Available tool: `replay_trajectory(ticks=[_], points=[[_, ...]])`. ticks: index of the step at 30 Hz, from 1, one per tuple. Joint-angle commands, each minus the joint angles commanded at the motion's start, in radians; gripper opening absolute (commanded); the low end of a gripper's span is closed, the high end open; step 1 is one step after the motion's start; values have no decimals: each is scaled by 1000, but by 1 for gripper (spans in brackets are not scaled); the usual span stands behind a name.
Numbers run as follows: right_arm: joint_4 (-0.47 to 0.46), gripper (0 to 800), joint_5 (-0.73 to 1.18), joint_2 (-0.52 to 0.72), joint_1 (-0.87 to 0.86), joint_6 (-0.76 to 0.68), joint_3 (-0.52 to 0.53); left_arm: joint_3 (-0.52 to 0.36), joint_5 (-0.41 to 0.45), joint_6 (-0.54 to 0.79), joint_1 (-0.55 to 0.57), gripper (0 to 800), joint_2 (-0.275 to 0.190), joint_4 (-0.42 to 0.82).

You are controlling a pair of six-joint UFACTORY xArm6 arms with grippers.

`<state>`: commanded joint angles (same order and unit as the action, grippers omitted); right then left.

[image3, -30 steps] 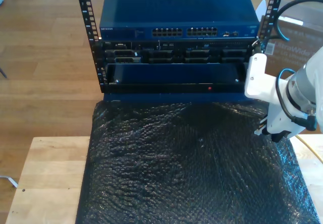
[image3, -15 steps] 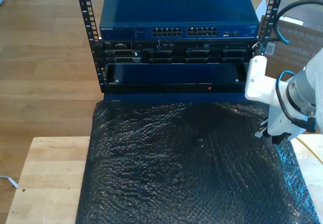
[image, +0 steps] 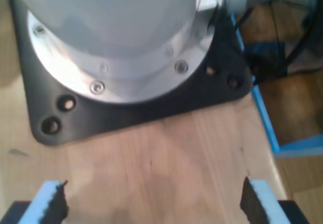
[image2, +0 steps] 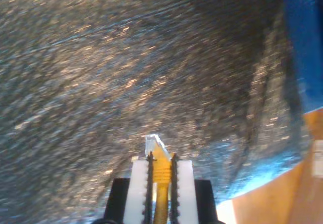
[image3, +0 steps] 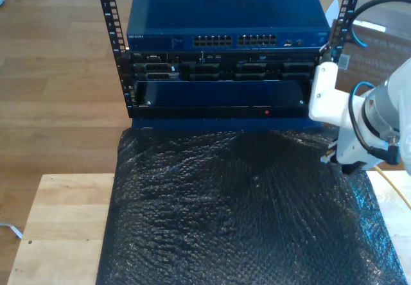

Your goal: Grab the cable and plug it in

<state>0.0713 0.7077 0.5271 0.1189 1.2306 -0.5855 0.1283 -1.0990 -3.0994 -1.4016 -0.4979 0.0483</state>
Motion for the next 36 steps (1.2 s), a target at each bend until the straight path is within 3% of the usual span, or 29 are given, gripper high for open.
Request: replay_trajectory(ticks=[6,14,22,28,36], points=[[-51,0,-57,14,5,-2,8,-8,11,-9,-5,800,9,-3],[-118,0,-249,69,34,2,97,-9,12,-9,-5,800,9,-8],[-206,0,-549,-12,48,8,138,-9,12,-9,-5,800,9,-8],[-249,0,-638,-44,48,3,86,-9,12,-9,-5,800,9,-8],[-252,0,-755,-189,46,8,-23,-9,12,-9,-5,800,9,-8]])
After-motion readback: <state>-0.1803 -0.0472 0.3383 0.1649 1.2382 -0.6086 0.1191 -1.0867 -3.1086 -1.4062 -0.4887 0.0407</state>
